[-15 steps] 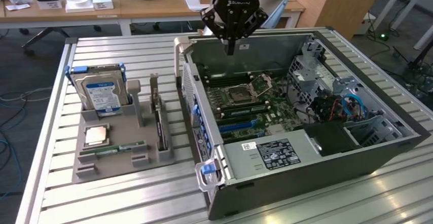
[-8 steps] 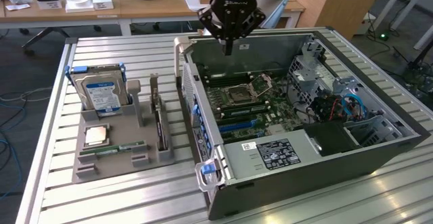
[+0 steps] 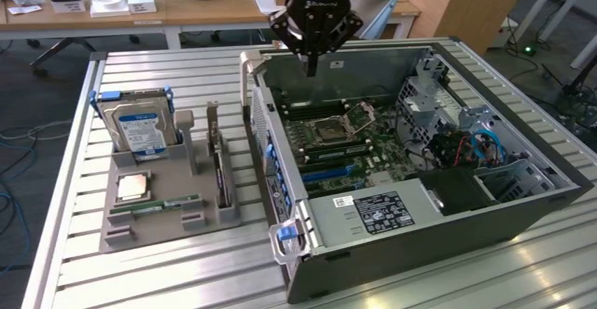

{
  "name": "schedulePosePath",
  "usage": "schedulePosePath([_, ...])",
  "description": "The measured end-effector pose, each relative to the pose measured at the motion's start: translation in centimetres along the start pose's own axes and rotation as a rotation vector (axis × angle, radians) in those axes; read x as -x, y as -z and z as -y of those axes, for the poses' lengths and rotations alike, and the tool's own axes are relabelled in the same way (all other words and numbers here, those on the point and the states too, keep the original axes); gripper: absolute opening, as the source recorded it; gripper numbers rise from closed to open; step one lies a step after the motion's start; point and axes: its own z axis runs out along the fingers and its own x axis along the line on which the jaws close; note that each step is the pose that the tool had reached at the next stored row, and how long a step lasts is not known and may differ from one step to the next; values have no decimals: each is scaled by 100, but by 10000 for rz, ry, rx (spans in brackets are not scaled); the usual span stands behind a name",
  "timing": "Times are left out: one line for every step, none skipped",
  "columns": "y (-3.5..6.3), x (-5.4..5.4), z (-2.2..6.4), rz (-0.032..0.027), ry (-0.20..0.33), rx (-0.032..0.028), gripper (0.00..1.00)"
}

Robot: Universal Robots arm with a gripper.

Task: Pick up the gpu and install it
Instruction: 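Reach for the gpu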

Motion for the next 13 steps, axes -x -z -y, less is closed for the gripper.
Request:
schedulePosePath([0,-6,1,2,0,0,11])
schedulePosePath([0,-14,1,5,0,0,11])
schedulePosePath([1,-20,2,8,1,0,11])
schedulePosePath([1,-27,2,11,1,1,11])
schedulePosePath([1,-34,3,14,1,1,11])
schedulePosePath([1,-42,3,17,2,1,11])
schedulePosePath([1,-51,4,22,1,2,11])
schedulePosePath([2,-59,5,26,1,1,11])
schedulePosePath([2,-70,5,33,1,2,11])
schedulePosePath([2,-83,6,43,2,4,11])
schedulePosePath([3,-97,7,55,2,4,11])
schedulePosePath([4,-113,9,68,3,5,11])
schedulePosePath([4,-130,10,81,4,6,11])
